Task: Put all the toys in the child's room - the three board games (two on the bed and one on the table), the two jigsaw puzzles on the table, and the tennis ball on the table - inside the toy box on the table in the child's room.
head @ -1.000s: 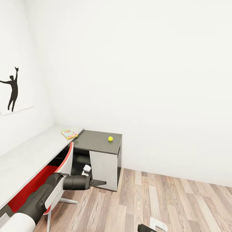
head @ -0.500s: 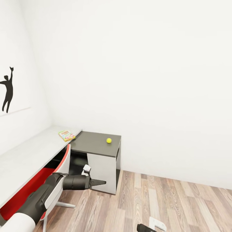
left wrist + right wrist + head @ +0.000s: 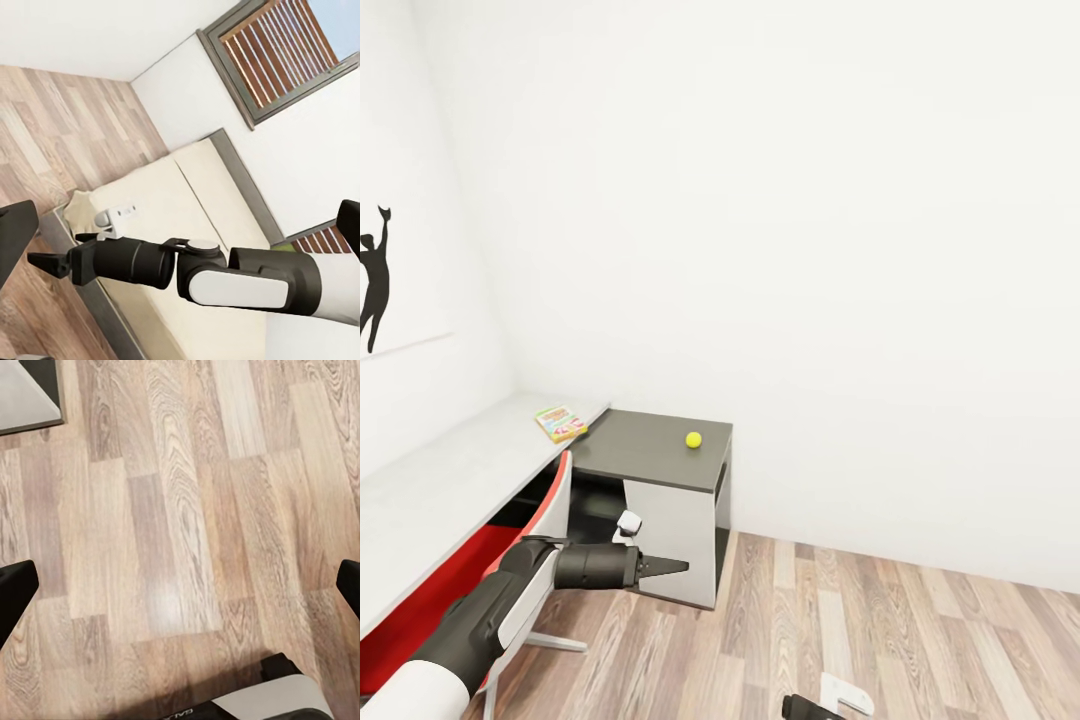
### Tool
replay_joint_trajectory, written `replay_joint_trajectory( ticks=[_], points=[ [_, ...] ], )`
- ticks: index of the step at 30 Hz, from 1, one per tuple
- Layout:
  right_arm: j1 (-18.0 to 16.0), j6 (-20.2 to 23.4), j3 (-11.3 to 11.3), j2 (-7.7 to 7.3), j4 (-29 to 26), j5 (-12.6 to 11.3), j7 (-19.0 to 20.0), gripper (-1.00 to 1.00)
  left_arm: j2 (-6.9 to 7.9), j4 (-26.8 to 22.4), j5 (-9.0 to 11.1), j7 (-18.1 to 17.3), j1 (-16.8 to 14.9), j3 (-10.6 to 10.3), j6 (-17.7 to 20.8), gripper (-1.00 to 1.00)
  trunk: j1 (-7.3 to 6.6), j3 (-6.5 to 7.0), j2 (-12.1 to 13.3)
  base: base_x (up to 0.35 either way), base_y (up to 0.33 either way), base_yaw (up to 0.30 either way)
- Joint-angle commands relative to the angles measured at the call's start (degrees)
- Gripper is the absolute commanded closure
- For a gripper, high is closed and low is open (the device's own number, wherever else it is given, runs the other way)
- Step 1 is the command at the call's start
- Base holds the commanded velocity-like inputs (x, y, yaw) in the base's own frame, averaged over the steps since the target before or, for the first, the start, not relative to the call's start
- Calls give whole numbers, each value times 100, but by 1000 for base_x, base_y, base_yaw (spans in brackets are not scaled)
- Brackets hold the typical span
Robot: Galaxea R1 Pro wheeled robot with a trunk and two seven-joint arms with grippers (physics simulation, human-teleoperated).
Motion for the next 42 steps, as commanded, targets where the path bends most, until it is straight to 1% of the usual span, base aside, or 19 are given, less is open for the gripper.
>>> replay_joint_trajectory(
  ticks=[1,13,21,28,33,36,42],
  points=[
    [-2,34,35,-7,-8,-25,-44,-100,5,1,35,3,-3,-15,41,-100,3,-3,-5,12,-15,0],
    [-2,20,35,-2,-3,-18,-32,-100,5,1,34,-3,-3,-15,37,-100,3,-3,-5,13,-2,0],
    [-2,12,35,9,-6,-17,-31,-100,13,1,34,-14,-3,-15,36,-100,3,-3,-5,138,-96,0],
    [-2,9,37,16,-3,-16,-32,-100,14,1,34,-15,-3,81,41,-100,3,-3,-5,40,-35,0],
    [-2,7,104,11,-2,-16,-32,-100,9,1,34,-9,-3,110,44,-100,3,-3,-5,67,-29,2],
    [-2,3,141,9,-2,-16,-32,-100,10,1,34,-10,-3,113,45,-100,3,-1,-5,97,-157,79],
    [-2,6,179,8,-4,-22,-27,-100,14,1,34,-19,-3,128,45,-100,3,10,-5,56,-93,219]
  ],
)
